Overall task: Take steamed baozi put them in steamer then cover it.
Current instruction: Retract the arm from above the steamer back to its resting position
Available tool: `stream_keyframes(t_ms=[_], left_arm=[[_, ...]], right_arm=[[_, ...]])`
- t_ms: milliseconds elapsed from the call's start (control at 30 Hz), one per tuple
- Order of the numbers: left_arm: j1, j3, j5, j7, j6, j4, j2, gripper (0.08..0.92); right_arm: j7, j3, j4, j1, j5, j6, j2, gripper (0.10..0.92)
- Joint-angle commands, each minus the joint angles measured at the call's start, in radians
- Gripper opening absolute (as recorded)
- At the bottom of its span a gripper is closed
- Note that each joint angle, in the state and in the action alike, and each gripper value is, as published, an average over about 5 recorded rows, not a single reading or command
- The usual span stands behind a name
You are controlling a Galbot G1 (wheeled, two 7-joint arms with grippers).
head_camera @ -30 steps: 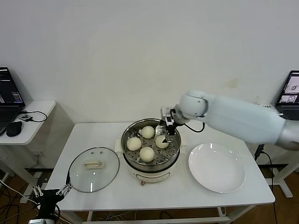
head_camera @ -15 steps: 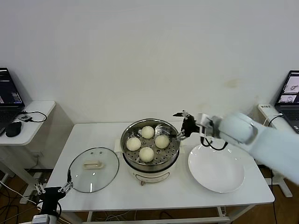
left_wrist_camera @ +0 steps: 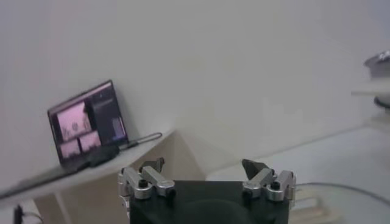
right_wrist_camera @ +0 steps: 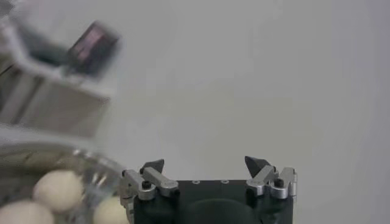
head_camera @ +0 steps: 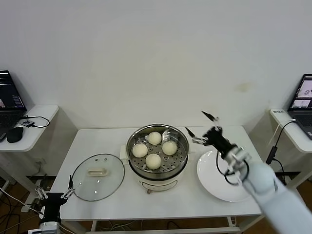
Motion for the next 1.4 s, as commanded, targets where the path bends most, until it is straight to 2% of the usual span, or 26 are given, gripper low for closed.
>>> stream_keyframes(t_ms=[33, 167, 333, 733, 1400], left_arm=[[-0.108, -0.013, 0.811, -0.064, -0.055, 0.235, 0.063, 0.823], [-0.126, 0.012, 0.978, -0.05, -0.051, 0.254, 0.096, 0.823], [-0.123, 0.062, 1.031, -0.017, -0.048, 0.236, 0.095, 0.823], [-0.219, 0.12, 1.01, 0.058, -0.039, 0.263, 0.087, 0.823], [-0.421, 0.19, 0.995, 0.085, -0.035, 0.45, 0.079, 0.823]], right_arm=[[0.081, 0.52, 0.025, -0.557, -0.107, 0.247, 0.405, 0.823], [0.083, 0.558, 0.028, -0.578, -0.094, 0.252, 0.426, 0.823], [0.082, 0.584, 0.027, -0.584, -0.085, 0.252, 0.441, 0.823], [0.079, 0.572, 0.015, -0.58, -0.089, 0.243, 0.465, 0.823], [0.074, 0.559, 0.015, -0.614, -0.104, 0.253, 0.484, 0.823]])
